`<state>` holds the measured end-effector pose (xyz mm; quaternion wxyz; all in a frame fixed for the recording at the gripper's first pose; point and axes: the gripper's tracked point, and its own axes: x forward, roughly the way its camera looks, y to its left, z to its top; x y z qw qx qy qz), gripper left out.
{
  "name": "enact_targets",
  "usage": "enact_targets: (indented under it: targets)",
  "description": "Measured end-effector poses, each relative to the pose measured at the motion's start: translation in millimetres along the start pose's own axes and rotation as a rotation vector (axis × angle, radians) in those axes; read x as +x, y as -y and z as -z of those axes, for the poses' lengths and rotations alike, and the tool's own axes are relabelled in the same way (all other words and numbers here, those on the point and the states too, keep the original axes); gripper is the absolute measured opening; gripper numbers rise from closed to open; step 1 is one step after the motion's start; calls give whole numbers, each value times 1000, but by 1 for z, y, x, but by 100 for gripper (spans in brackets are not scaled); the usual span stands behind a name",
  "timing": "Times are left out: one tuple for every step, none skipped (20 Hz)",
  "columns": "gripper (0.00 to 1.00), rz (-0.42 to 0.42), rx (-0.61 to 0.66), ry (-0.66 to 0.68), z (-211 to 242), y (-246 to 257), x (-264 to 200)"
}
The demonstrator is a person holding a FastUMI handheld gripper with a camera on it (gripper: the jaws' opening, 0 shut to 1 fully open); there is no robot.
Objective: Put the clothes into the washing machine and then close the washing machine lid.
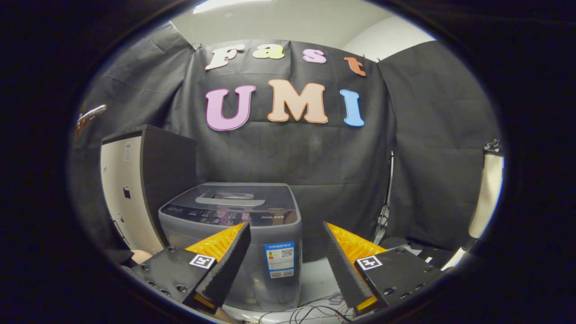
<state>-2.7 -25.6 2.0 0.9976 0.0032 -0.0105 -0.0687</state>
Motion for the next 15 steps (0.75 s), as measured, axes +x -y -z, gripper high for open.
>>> enact_targets:
  targets:
    - [98, 0, 0, -1, 0, 0, 0]
    - [98, 0, 0, -1, 0, 0, 0]
    - [98, 0, 0, -1, 0, 0, 1]
    - [98, 0, 0, -1, 0, 0, 1]
    - [98, 0, 0, -1, 0, 0, 0]
    - [98, 0, 0, 0, -1, 0, -1]
    - [98, 0, 0, 1, 0, 0, 0]
    - [98, 0, 0, 0, 0, 0, 0]
    - [98, 0, 0, 0, 0, -1, 0]
    - [98, 0, 1, -1, -1, 0, 0]
    - [98, 0, 0, -1, 0, -1, 1]
    - [98, 0, 1, 0, -1, -1, 0]
    - [98, 0, 1, -1, 0, 0, 1]
    - [98, 1, 0, -2, 0, 0, 1]
    - [98, 2, 1, -1, 0, 0, 0]
